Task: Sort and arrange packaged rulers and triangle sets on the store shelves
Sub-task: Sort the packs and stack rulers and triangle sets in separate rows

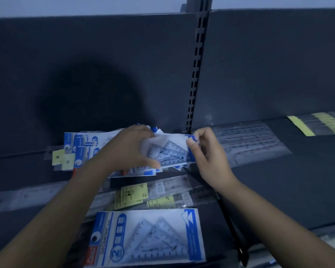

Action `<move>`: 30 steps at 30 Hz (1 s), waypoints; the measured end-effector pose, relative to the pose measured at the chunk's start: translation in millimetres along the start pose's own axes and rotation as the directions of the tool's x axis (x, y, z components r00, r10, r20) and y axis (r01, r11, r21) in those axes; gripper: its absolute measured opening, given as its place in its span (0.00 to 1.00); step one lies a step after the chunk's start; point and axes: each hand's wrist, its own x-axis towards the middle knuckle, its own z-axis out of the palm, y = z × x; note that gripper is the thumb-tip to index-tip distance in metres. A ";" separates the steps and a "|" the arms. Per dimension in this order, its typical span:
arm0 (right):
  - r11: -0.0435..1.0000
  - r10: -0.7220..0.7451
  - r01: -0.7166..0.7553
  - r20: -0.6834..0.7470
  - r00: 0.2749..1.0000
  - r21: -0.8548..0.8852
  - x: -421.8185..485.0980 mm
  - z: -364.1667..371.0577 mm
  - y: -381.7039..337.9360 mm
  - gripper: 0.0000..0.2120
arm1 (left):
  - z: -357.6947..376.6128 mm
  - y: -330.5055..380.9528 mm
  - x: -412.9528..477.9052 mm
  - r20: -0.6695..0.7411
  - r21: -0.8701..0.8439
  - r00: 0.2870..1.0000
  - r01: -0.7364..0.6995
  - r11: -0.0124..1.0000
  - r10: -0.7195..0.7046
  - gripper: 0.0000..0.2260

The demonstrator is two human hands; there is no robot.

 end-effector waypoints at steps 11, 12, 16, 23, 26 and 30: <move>0.801 0.380 -0.341 0.022 0.925 0.493 -5.5 -80.6 8.2 0.04 | -12.6 4.5 4.8 0.122 -0.023 0.959 0.260 0.965 -0.255 0.19; 0.780 0.388 -0.361 0.058 0.920 0.511 -6.3 -81.4 10.8 0.05 | -9.8 3.5 1.0 0.114 0.030 0.951 0.285 0.958 -0.287 0.21; 0.725 0.402 -0.430 0.177 0.899 0.538 -4.0 -73.5 17.8 0.06 | -12.7 -6.6 -16.7 0.025 0.125 0.943 0.327 0.937 -0.333 0.28; 0.639 0.358 -0.515 0.372 0.857 0.572 -0.3 -55.6 19.3 0.28 | -34.9 -31.6 -31.7 0.049 0.170 0.904 0.411 0.896 -0.424 0.24; 0.625 0.367 -0.532 0.387 0.846 0.571 1.0 -46.7 18.4 0.24 | -41.2 -32.9 -28.4 0.100 0.161 0.909 0.385 0.909 -0.403 0.19; 0.628 0.366 -0.537 0.395 0.843 0.564 2.8 -39.0 18.9 0.15 | -60.1 -32.6 -22.6 0.191 0.143 0.912 0.340 0.929 -0.363 0.10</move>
